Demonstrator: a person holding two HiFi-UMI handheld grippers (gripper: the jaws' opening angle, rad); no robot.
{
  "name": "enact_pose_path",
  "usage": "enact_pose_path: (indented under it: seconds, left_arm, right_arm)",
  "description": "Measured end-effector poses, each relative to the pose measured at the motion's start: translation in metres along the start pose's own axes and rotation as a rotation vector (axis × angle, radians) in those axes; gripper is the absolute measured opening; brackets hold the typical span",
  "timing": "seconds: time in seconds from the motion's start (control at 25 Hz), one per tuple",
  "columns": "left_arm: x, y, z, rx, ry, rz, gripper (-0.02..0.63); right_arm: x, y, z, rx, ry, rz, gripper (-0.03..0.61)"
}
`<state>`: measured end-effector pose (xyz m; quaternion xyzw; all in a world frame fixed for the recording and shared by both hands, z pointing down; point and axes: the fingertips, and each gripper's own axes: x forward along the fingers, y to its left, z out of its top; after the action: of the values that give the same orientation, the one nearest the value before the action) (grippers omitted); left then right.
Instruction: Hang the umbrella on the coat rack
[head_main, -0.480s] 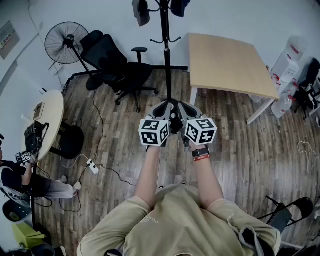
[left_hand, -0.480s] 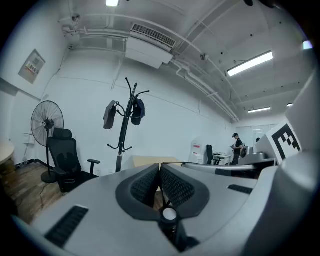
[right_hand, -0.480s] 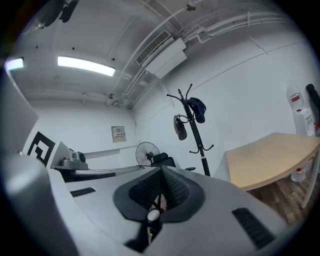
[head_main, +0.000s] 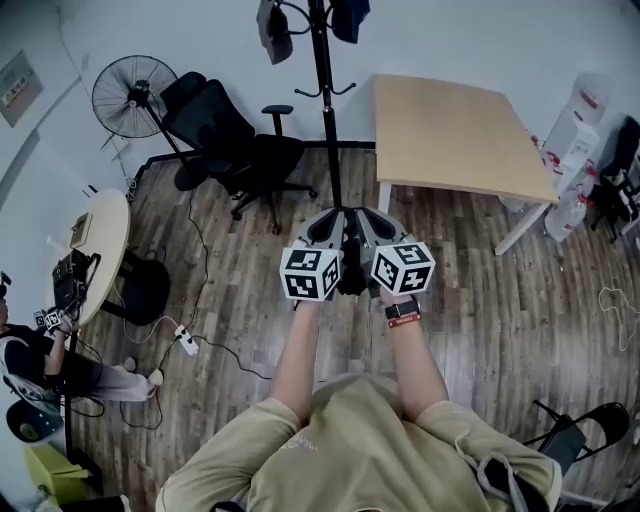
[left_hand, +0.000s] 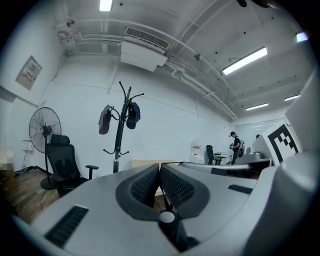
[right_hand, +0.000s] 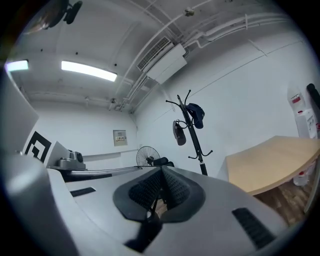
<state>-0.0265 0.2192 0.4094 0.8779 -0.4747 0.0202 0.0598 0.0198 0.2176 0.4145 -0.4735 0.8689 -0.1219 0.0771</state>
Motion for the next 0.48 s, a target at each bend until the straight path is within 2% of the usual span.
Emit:
enact_pose_path:
  seconds: [0.48]
  left_arm:
    - [0.019, -0.019, -0.022, -0.023, 0.005, 0.043, 0.031]
  right_arm:
    - [-0.011, -0.028, -0.014, 0.0, 0.022, -0.002, 0.014]
